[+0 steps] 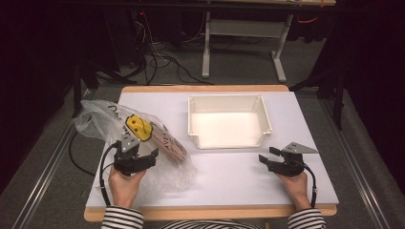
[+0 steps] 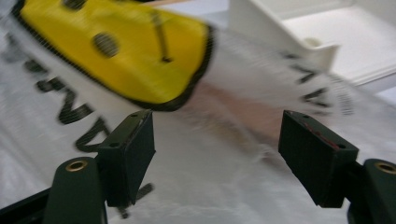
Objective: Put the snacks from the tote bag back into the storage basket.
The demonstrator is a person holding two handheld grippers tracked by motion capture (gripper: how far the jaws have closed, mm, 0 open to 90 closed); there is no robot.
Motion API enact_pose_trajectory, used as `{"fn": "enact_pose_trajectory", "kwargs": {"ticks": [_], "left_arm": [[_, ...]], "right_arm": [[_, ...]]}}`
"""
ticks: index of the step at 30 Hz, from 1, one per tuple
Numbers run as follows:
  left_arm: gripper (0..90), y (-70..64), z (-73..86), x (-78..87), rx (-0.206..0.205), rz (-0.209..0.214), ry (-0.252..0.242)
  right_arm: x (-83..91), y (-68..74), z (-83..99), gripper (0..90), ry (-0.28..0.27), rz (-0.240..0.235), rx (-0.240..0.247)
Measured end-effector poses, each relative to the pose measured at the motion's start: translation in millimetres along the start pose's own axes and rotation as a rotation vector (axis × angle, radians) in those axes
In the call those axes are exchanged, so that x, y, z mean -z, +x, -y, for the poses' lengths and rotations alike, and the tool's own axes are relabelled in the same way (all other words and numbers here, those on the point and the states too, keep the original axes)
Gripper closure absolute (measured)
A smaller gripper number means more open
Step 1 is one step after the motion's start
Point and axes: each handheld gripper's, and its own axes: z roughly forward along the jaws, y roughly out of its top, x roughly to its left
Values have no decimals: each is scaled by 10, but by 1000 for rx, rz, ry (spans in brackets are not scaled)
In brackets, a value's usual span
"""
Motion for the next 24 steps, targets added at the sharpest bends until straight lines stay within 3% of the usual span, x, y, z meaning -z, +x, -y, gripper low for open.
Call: {"fn": "enact_pose_trajectory", "kwargs": {"ticks": [1,2,3,7,11,19,24], "left_arm": [[271,0,0,0,0,0,0],[260,126,42,-58,21,-12,29],[256,171,65,-84,31,-17,38],[243,300,167,-167,58,-28,72],[236,337,236,-240,73,-40,88],[214,373,358,-454,72,-66,174],[198,360,386,-536,50,-85,215]], "right_arm": [[0,0,0,368,0,0,0],[0,0,0,369,1,0,1],[-1,3,-1,369,2,2,-5],[-4,5,-3,369,10,3,-2],[-8,5,-5,369,12,4,-1],[-13,5,-7,369,16,5,0],[-15,3,-8,368,17,4,-1]]}}
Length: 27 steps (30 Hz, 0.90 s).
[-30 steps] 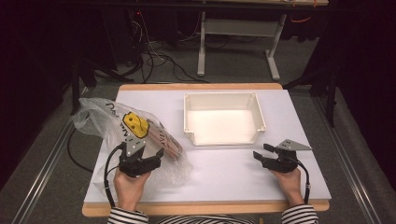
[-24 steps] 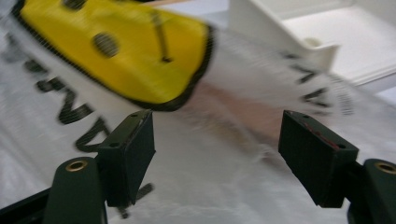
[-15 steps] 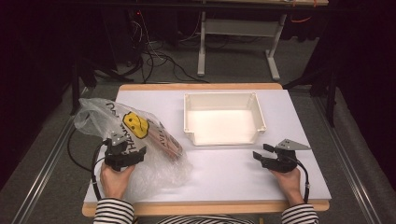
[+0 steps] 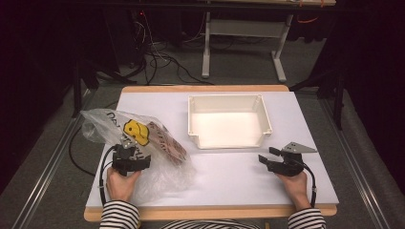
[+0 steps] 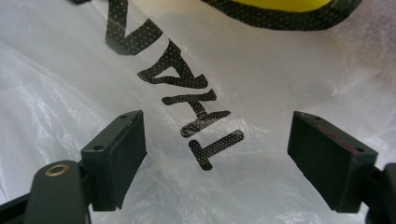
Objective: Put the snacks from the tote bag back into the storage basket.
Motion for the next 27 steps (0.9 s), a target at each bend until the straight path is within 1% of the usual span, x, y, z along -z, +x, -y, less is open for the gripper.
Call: {"fn": "enact_pose_trajectory", "kwargs": {"ticks": [2,3,5,6,9,11,13,14,15,17,19,20,21,23,24,26,27], "left_arm": [[195,-4,2,-14,-3,0,7],[190,-7,13,-50,-2,-1,22],[184,-10,37,-89,-1,2,33],[175,-6,47,-90,2,7,24],[182,-6,62,-86,1,14,14],[205,-13,70,-78,-3,18,10],[250,-19,72,-70,-7,22,11],[250,-24,73,-61,-13,24,13],[305,-37,75,-46,-20,29,14],[360,-58,78,-32,-34,32,13],[430,-66,81,-29,-37,34,9],[430,-80,89,-21,-47,44,1],[524,-94,97,-10,-61,54,-4],[601,-112,95,-2,-74,63,-4],[656,-112,95,-2,-74,63,-4],[770,-133,85,6,-91,77,4],[770,-153,86,8,-104,82,2]], "right_arm": [[0,0,0,368,1,0,0],[-1,-1,-1,369,1,0,2],[-3,-2,-1,368,2,-1,3],[-3,-2,-1,368,3,-1,1],[-3,-3,-1,368,3,0,3],[-3,-2,-1,368,4,0,2],[-3,-2,-1,368,2,0,3],[-2,-2,0,367,2,1,2],[-1,-2,0,366,1,2,3],[3,1,1,366,-1,3,0],[7,3,3,366,-4,3,-1],[10,4,3,366,-3,2,-1],[10,4,3,366,-4,1,0],[5,11,3,367,-5,-2,11],[5,11,3,367,-5,-2,11],[-7,41,0,368,7,-3,48],[-7,41,0,368,7,-3,48]]}}
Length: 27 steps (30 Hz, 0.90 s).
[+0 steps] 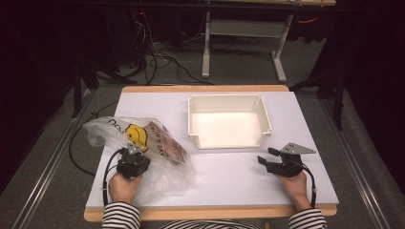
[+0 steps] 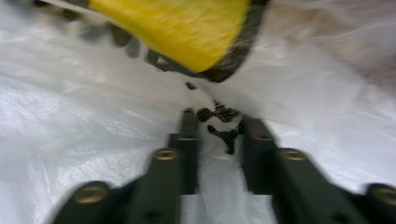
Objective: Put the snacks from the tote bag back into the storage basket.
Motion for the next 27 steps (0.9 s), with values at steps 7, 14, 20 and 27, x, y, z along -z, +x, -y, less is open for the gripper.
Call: {"fn": "enact_pose_trajectory", "kwargs": {"ticks": [7,14,20,27], "left_arm": [[894,-85,13,6,-46,30,-12],[896,-203,36,14,-57,72,-34],[897,-343,19,35,-67,101,-75],[897,-428,7,41,-74,113,-106]], "right_arm": [[6,36,1,373,4,7,29],[3,40,0,373,4,13,32],[8,41,2,373,0,15,24],[3,76,2,399,5,30,56]]}}
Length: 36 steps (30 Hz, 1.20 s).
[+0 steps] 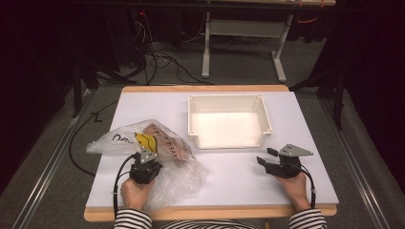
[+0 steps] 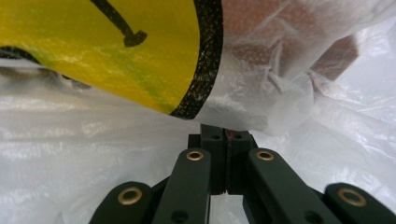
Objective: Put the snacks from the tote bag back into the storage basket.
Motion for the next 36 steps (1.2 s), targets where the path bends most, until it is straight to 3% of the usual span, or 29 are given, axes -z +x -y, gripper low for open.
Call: {"fn": "enact_pose_trajectory", "kwargs": {"ticks": [9,14,23,31,36], "left_arm": [[897,-124,-33,-22,-15,32,-41],[897,-178,-54,-20,-10,63,-52],[897,-292,-109,-24,-35,76,-65],[897,-402,-128,-54,-41,104,-77],[897,-525,-156,-79,-84,106,-57]], "right_arm": [[21,-18,8,451,-21,-3,-18],[8,28,1,476,2,0,29],[30,27,4,459,-7,-57,9],[3,156,-21,444,25,-119,-1],[-31,300,-87,528,49,-203,43]]}}
